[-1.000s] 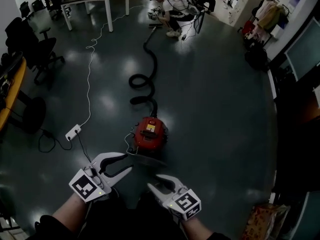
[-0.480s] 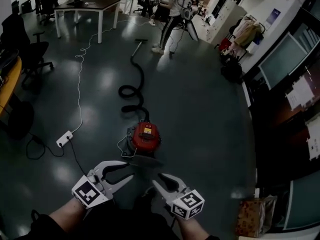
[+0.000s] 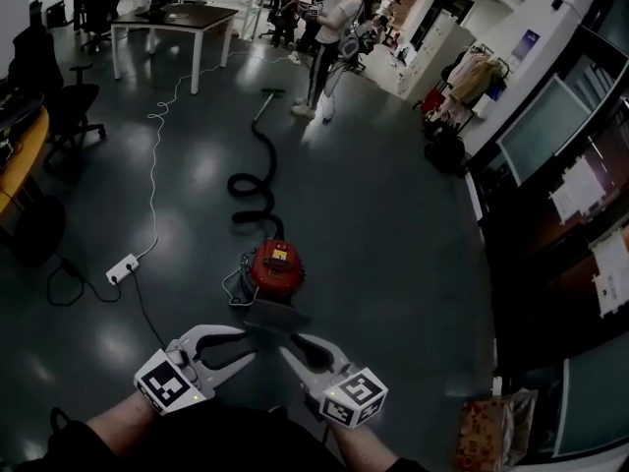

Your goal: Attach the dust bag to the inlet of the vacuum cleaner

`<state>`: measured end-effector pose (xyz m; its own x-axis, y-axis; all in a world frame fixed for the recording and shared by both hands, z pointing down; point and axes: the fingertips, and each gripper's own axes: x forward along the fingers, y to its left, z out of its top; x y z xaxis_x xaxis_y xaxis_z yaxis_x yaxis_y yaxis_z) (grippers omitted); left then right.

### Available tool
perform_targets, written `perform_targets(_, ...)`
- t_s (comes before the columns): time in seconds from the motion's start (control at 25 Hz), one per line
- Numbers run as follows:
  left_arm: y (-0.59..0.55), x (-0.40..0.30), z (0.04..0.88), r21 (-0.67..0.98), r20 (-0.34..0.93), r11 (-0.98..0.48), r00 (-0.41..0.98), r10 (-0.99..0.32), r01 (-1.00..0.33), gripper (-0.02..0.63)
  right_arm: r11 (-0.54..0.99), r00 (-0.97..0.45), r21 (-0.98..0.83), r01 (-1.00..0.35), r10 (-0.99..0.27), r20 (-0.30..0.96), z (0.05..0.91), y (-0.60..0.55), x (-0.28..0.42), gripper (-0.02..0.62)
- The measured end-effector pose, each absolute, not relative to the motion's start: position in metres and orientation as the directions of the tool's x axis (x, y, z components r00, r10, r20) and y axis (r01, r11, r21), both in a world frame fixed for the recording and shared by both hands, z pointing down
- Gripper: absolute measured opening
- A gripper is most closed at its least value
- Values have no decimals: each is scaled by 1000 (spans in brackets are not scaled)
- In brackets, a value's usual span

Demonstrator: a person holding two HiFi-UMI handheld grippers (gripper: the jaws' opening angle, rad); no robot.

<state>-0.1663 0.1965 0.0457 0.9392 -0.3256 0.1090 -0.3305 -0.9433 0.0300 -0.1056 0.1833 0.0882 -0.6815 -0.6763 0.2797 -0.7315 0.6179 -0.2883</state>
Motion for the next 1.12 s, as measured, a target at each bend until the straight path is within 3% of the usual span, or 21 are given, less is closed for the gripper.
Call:
perform_targets(0.52, 255, -58, 29, 43, 71, -933, 933, -354, -357, 66, 696, -716, -171, -697, -689, 115, 41, 243, -30, 129)
perform_targets(1.12, 266, -63, 13, 9, 48, -947, 947, -319, -320, 3, 702, -711, -126, -701, -702, 41, 15, 268, -46, 30)
